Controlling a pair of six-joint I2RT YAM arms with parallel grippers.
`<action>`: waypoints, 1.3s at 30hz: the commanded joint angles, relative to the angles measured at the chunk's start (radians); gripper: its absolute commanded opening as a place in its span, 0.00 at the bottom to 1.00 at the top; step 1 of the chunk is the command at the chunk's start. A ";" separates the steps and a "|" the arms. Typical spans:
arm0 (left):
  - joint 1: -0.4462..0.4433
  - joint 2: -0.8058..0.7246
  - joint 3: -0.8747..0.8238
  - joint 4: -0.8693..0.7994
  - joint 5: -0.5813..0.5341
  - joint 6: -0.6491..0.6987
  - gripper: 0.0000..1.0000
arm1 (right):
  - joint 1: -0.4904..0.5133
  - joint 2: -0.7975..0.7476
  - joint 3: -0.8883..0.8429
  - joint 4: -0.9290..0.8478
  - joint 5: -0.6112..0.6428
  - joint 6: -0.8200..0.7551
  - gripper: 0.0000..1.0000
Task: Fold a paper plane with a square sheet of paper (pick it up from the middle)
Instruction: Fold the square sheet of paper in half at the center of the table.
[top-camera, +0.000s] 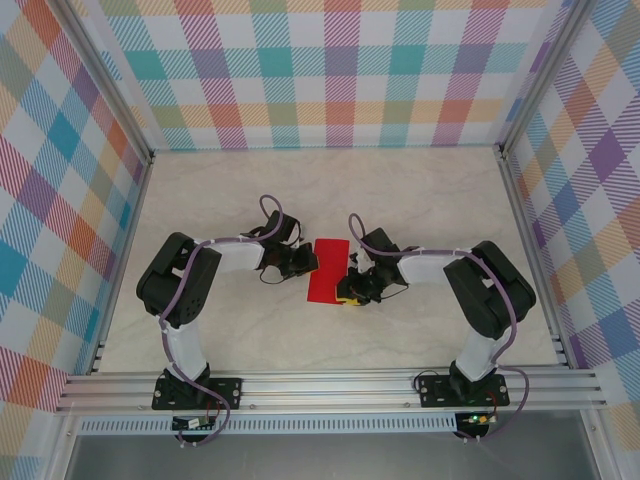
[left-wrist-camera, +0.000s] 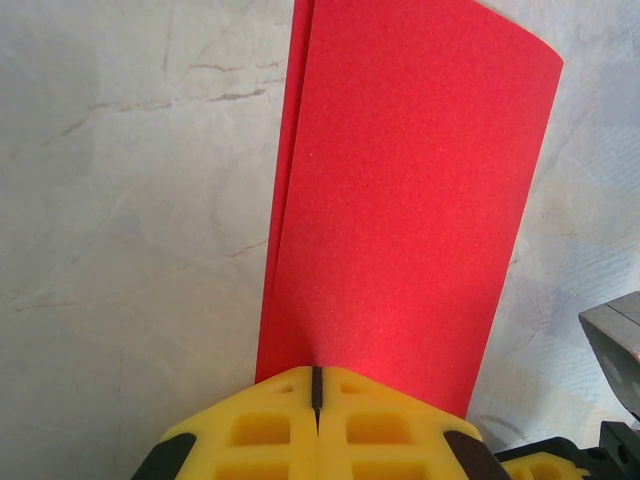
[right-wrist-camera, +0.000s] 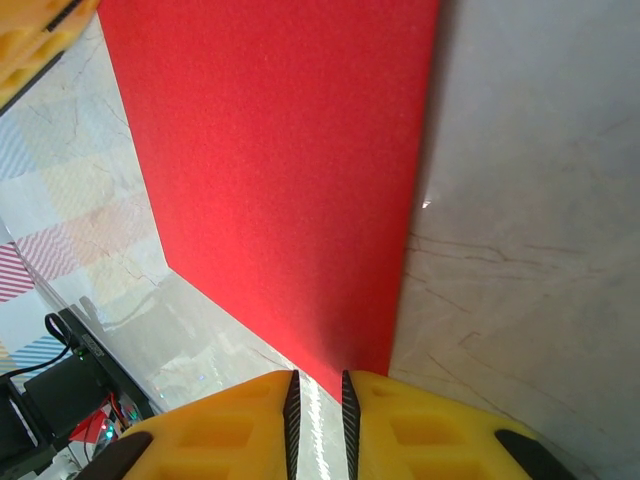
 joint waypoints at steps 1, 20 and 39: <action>-0.015 0.040 -0.061 -0.162 -0.066 0.011 0.00 | 0.006 -0.040 0.006 -0.039 -0.004 -0.017 0.22; -0.015 0.013 -0.068 -0.168 -0.069 0.011 0.00 | 0.010 0.028 -0.019 -0.031 0.002 -0.023 0.22; 0.046 -0.230 -0.077 -0.122 -0.005 -0.052 0.49 | -0.037 -0.023 0.218 -0.196 0.181 -0.070 0.34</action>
